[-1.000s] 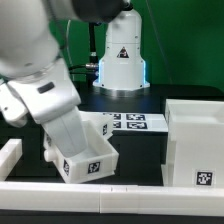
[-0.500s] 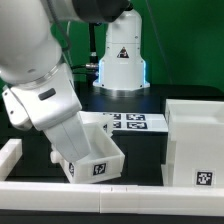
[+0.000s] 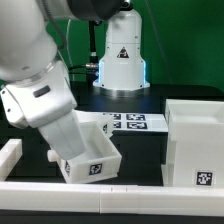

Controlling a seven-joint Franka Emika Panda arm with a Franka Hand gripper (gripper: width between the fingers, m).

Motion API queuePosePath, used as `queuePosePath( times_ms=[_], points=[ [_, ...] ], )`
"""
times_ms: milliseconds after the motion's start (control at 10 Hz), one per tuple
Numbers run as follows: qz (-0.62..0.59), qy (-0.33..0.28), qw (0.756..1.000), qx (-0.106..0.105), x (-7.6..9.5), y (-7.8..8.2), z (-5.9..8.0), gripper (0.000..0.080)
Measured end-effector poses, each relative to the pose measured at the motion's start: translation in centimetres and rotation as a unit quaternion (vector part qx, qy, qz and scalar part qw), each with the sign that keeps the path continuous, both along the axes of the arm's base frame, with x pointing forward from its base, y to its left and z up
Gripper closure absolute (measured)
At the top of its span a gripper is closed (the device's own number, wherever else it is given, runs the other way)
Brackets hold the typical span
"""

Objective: Assemble drawer

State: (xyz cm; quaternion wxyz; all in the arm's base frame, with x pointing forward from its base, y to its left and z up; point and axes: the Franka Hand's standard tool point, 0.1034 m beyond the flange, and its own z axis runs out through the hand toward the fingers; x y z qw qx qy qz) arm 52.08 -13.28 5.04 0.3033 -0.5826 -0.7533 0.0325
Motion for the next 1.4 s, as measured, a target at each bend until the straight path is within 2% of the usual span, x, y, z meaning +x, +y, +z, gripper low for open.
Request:
queuePosePath(
  times_ms=[200, 400, 500, 700, 1100, 1300, 1400],
  points=[
    [-0.062, 0.034, 0.997, -0.018, -0.6, 0.4, -0.2, 0.0747],
    [-0.091, 0.051, 0.994, -0.034, -0.3, 1.2, 0.1, 0.0744],
    [-0.098, 0.059, 0.993, -0.038, 0.3, 2.1, 0.4, 0.0744],
    [-0.096, 0.061, 0.993, -0.035, 1.0, 2.9, 0.7, 0.0744],
    [-0.099, 0.059, 0.993, -0.034, 1.1, 2.8, 0.9, 0.0744],
    [-0.141, 0.056, 0.988, -0.009, 0.1, 2.7, 1.4, 0.0750],
    [-0.156, 0.055, 0.986, -0.007, -0.5, 2.5, 1.4, 0.0750]
  ],
)
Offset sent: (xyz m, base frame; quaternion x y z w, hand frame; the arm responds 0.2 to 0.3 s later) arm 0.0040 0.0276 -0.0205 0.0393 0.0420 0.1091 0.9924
